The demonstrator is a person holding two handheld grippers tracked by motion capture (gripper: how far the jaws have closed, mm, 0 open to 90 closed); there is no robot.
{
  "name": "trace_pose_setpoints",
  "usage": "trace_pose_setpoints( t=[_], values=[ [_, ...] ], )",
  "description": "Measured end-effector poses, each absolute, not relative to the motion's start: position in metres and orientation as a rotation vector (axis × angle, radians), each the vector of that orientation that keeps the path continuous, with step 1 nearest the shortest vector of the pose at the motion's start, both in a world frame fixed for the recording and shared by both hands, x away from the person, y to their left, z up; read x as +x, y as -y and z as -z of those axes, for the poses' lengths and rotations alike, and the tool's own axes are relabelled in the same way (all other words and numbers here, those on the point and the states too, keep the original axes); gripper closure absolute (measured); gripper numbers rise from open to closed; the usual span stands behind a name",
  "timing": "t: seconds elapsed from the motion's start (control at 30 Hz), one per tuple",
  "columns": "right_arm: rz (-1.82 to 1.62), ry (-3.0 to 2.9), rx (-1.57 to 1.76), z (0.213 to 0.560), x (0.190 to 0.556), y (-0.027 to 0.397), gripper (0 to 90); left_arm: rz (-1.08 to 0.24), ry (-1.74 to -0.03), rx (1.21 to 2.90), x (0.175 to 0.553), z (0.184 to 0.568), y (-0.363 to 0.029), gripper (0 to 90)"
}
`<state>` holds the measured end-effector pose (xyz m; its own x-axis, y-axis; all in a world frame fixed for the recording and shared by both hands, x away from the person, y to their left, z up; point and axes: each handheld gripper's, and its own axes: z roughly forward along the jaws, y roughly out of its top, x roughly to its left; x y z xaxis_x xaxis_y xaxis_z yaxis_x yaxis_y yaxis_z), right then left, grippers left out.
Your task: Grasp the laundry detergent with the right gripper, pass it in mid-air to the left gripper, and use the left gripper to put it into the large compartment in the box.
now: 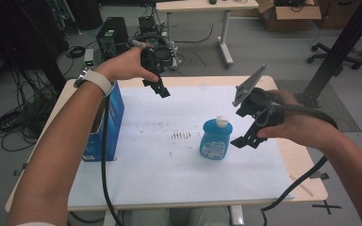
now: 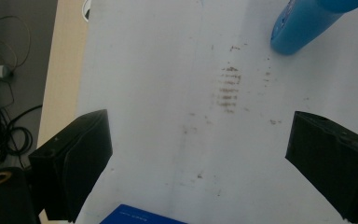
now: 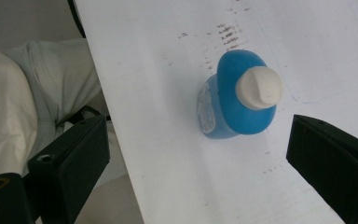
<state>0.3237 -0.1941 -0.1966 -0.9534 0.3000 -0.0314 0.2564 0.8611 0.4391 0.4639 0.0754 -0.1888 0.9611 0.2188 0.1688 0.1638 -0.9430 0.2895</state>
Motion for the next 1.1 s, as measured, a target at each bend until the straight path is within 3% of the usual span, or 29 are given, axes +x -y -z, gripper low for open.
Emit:
trace_pose_setpoints(
  t=[1.1],
  values=[
    [-0.774,-2.909,0.509,0.24,0.361,0.222,5.0,-0.29,-0.265,2.834,0.46,0.195,-0.073,7.2]
  ],
)
